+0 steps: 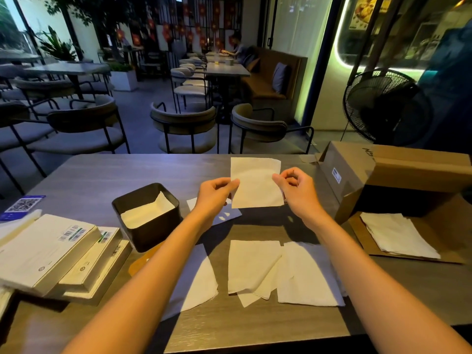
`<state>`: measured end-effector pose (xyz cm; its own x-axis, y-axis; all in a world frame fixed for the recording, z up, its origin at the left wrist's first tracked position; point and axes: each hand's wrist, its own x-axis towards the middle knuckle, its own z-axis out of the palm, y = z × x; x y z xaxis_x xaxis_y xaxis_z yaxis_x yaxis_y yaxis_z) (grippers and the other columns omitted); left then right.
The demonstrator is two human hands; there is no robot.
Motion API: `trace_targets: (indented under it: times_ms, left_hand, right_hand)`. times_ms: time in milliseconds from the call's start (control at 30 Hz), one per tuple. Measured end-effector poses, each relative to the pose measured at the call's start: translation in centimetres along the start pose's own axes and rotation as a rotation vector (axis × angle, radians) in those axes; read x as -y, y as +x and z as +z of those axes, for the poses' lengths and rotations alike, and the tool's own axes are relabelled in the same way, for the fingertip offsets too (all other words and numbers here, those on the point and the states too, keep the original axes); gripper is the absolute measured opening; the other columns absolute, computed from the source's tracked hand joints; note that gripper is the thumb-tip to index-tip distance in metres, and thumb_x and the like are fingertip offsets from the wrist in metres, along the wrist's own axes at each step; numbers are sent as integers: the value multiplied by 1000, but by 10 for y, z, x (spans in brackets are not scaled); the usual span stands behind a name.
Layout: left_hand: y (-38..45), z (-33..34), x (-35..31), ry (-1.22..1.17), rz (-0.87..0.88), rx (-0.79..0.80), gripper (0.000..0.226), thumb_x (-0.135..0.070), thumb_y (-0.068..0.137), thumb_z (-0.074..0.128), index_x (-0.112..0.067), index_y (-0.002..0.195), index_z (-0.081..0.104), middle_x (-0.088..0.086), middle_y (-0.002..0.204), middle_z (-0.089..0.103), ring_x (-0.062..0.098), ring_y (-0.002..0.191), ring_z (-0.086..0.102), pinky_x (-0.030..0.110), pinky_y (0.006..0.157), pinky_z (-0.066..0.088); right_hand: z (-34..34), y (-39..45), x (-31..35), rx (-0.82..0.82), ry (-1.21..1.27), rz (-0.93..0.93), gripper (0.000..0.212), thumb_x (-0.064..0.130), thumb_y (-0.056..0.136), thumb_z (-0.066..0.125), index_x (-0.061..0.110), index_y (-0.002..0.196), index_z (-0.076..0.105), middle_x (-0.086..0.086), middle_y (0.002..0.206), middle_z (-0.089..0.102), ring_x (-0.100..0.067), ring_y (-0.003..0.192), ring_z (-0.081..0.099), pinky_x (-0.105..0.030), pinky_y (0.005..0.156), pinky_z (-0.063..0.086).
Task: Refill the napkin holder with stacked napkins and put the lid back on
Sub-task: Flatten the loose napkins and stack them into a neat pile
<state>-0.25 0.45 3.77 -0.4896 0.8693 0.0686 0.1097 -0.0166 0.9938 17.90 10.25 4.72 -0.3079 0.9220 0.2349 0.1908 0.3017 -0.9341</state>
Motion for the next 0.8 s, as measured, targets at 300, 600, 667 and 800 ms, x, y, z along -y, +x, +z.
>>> trace_targets:
  times_ms: [300,600,667,800]
  left_hand:
    - [26,23,5,42,-39,-50,16,-25,95,65,-26,80,69,0,81,67,12,75,61,16,60,48]
    - [64,41,23,157,-33,-20,16,-27,95,65,-34,80,66,-1,85,69,22,78,63,30,66,54]
    - [73,44,31,207,-24,-39,15,-26,94,65,-32,81,66,-4,83,66,21,79,62,37,77,57]
    - [87,51,48,314,0,-64,34,-29,92,69,-15,122,66,-3,88,70,12,86,64,35,84,56]
  right_hand:
    - [-7,22,-28,-49,-28,-14,7,22,99,66,19,104,65,-1,84,66,-17,78,62,-33,71,53]
    - [-7,61,-52,-99,-167,-49,12,22,100,64,19,108,71,11,93,66,-4,85,61,-16,68,45]
    - [-7,66,-58,-92,-175,-42,13,23,100,64,18,110,72,10,91,66,-4,83,61,-16,67,46]
    - [-5,74,-71,-94,-208,-24,14,21,100,64,18,111,71,9,92,67,-4,84,61,-16,68,45]
